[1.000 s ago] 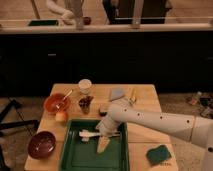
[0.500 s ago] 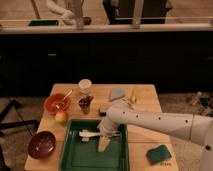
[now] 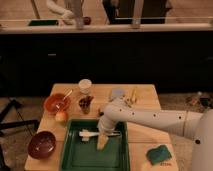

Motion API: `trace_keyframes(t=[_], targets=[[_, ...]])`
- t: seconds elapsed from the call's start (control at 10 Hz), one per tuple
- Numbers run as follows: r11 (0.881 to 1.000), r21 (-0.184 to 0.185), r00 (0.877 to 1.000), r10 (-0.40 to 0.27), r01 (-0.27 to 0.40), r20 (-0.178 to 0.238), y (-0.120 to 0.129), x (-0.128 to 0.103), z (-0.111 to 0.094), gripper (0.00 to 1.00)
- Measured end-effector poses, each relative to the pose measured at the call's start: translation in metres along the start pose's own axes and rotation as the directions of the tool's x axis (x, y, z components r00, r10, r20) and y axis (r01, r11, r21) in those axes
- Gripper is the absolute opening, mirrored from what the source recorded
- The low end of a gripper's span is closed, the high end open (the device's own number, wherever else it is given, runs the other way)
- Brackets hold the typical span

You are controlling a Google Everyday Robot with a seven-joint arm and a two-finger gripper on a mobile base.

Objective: Place brush in purple bowl

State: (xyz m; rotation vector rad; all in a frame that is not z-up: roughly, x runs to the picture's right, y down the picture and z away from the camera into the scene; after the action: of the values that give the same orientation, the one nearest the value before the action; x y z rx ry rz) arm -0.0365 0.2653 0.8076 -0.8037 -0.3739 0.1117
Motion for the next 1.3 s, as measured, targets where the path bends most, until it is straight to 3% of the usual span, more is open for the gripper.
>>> trace_keyframes(t=[0.5,0.7,1.3], targets=[[1.0,-0.012,1.0,0.008,-0.008,0.012,0.0,0.003,0.001,0.15],[1.0,-0.014,1.0,0.003,-0.003,0.018,0.002,0.002,0.0,0.01],[0.993,0.071,0.993,-0.096,0.091,0.073,0.01,-0.024,-0.043,0.0]])
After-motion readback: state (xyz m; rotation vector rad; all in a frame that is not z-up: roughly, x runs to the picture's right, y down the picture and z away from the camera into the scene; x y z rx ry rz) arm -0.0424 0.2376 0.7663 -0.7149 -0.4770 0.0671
